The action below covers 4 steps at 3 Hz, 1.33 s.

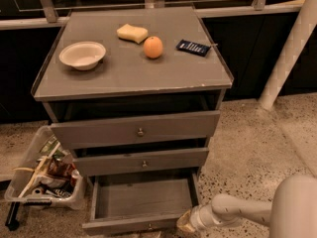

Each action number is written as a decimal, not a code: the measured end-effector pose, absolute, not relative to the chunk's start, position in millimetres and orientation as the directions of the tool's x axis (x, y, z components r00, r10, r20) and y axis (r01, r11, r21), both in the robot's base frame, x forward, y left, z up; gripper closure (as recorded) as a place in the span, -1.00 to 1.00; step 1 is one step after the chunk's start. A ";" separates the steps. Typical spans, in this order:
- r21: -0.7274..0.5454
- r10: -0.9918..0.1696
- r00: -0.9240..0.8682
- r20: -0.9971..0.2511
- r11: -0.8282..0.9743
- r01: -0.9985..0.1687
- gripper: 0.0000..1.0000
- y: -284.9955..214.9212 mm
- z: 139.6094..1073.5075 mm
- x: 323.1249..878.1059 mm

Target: Close bottom drawer

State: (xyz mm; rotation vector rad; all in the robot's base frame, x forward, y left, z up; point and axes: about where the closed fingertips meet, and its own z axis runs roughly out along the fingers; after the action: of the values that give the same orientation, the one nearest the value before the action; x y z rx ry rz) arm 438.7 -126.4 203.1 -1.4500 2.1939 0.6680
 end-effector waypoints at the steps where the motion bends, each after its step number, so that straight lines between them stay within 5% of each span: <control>1: 0.192 -0.716 -0.349 -0.605 0.294 -0.936 1.00 -111.0 173.6 419.7; 2: 0.200 -0.714 -0.352 -0.605 0.292 -0.935 1.00 -108.7 168.7 415.3; 4: 0.200 -0.714 -0.352 -0.605 0.292 -0.935 0.18 -108.7 168.7 415.3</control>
Offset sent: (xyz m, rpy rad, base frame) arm -0.0167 0.0137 -0.0261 0.0321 0.0209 0.0366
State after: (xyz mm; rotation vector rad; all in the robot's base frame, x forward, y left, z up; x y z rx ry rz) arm 415.3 -108.7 168.7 -1.4788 2.1656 0.7504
